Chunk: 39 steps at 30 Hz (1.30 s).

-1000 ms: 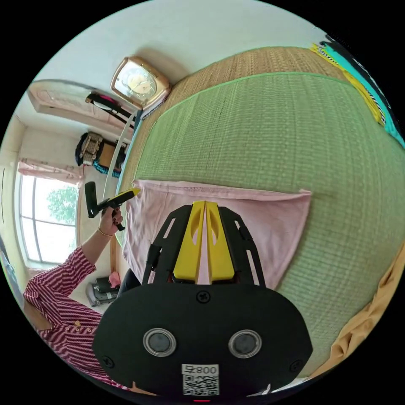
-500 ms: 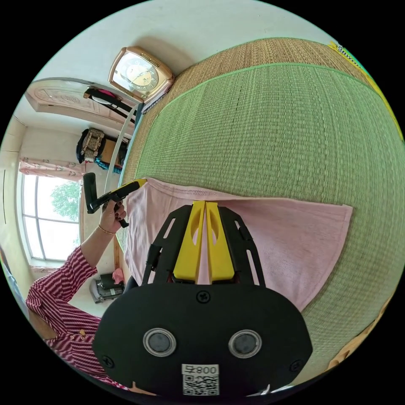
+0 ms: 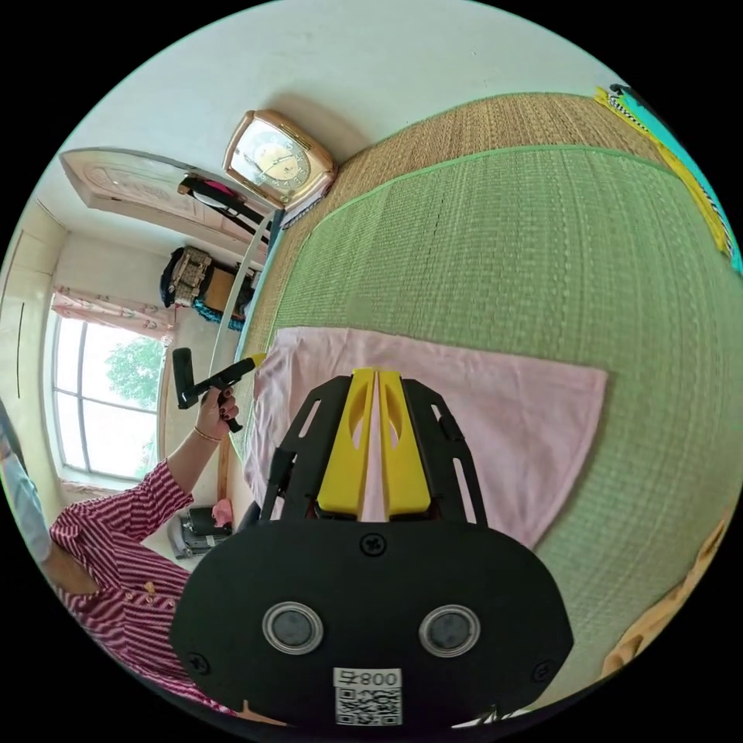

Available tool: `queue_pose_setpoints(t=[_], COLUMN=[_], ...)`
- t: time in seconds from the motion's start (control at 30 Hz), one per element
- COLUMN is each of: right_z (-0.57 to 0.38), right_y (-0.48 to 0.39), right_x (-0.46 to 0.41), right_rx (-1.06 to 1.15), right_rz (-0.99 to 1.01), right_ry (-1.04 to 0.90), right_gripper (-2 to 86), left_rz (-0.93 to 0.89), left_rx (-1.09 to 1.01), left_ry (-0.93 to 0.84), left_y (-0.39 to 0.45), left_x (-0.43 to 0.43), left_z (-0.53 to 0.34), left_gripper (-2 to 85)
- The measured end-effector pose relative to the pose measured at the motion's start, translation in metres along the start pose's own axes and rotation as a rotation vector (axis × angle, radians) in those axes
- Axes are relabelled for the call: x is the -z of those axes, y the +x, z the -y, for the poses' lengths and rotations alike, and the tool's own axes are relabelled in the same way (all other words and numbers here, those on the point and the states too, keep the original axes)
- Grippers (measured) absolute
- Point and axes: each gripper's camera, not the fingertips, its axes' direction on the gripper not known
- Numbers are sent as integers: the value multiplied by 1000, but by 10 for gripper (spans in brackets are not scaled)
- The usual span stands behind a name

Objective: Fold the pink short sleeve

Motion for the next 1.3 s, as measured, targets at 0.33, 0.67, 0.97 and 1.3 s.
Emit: queue_pose_setpoints(t=[0.33,0.67,0.97,1.3], right_z=[-194,-289,-307,-323], right_y=[25,7,-15,-24], right_x=[99,118,106,90], right_rx=[-199,-299,-297,-326], right_rz=[42,76,48,72], right_ry=[9,-2,-51,-57], right_gripper=[55,68,71,69], left_rz=[-100,-84,-110,-106], left_rx=[205,204,226,249], left_ry=[-68,-121,-131,-108], left_y=[-65,-78,-104,-131], left_x=[66,66,54,48], left_z=[-152,-209,-225,-251], left_gripper=[76,79,67,70])
